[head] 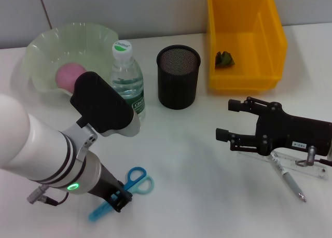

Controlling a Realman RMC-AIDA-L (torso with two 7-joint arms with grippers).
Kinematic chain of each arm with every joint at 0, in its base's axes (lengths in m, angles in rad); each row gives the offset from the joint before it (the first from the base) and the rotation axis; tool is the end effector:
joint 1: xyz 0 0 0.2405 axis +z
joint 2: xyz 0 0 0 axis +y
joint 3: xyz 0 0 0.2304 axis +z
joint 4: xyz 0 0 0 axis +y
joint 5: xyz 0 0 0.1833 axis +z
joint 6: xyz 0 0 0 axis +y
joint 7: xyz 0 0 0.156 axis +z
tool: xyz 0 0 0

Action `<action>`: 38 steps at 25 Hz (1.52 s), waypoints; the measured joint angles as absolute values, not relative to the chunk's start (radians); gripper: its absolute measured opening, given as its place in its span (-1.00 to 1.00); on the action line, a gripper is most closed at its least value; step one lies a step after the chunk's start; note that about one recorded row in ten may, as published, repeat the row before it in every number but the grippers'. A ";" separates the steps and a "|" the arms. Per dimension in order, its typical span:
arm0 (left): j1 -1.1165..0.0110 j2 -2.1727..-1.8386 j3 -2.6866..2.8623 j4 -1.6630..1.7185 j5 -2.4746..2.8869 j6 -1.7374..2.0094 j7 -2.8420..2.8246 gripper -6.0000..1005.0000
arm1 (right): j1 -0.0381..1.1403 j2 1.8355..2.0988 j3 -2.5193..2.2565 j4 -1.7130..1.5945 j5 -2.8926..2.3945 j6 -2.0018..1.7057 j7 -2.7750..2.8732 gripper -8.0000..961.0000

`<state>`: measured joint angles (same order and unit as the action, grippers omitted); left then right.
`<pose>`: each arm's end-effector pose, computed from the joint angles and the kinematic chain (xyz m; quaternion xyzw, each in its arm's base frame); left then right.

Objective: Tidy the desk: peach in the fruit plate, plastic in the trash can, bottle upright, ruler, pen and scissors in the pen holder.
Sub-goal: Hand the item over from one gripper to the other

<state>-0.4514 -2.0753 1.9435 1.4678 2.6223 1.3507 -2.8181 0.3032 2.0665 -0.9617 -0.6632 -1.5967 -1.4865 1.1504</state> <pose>-0.1696 0.2614 -0.0714 -0.9282 -0.2564 0.2204 0.1555 0.2428 0.2703 0.0033 -0.9170 0.1736 0.2957 0.2039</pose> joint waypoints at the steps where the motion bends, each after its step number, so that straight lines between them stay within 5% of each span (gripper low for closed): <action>1: -0.451 -2.075 1.944 1.468 2.622 1.351 -2.818 -0.53 | 0.302 2.066 -0.960 -0.665 -1.596 -1.488 1.150 0.75; 38: -0.399 -2.072 1.804 1.866 2.614 1.292 -2.713 -0.54 | 0.274 2.074 -0.736 -0.579 -1.517 -1.585 1.154 0.75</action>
<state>-0.3992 -2.0725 1.8042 1.8663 2.6140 1.2918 -2.7127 0.2737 2.0744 -0.7357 -0.5795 -1.5173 -1.5852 1.1541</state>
